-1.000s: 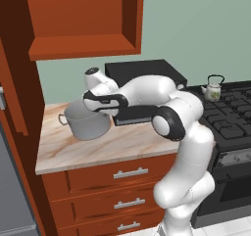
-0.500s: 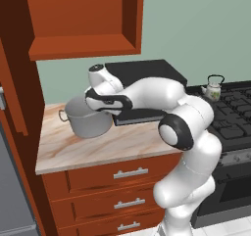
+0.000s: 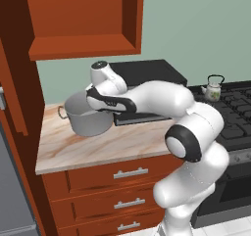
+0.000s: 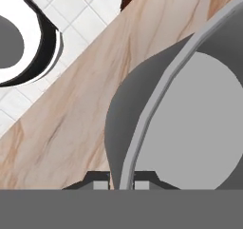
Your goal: Pick the kettle from the cabinet and place it on a stove burner. Then pick the pot from the counter and place it on another stove burner. Finally, turn both burners on.
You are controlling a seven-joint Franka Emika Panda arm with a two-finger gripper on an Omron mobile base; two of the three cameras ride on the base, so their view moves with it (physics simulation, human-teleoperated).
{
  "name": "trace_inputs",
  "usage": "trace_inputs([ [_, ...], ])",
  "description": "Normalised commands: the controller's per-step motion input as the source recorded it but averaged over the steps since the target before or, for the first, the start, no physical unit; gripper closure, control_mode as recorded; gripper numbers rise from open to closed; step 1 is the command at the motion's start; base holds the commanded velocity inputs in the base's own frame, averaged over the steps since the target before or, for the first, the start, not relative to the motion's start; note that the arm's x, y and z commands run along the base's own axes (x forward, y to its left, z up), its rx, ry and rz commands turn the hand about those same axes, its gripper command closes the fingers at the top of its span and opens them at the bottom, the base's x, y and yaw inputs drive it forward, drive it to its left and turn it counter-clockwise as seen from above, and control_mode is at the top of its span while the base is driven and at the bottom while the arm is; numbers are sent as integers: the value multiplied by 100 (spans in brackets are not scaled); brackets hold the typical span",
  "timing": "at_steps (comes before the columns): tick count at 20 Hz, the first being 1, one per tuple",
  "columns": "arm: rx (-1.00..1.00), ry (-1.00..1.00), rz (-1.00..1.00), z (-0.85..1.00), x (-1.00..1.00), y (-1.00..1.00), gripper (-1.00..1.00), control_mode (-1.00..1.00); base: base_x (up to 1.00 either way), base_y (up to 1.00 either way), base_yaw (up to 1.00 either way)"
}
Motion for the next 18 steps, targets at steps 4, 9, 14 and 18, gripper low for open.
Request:
trace_inputs([
  [4,2,-2,0,25,-29,0,100,-100,0,0,0],
  [9,2,-1,0,27,-31,-1,100,-100,0,0,0],
  [14,2,0,0,21,-37,-5,100,-100,0,0,0],
  [18,2,0,0,18,-38,-10,100,-100,0,0,0],
])
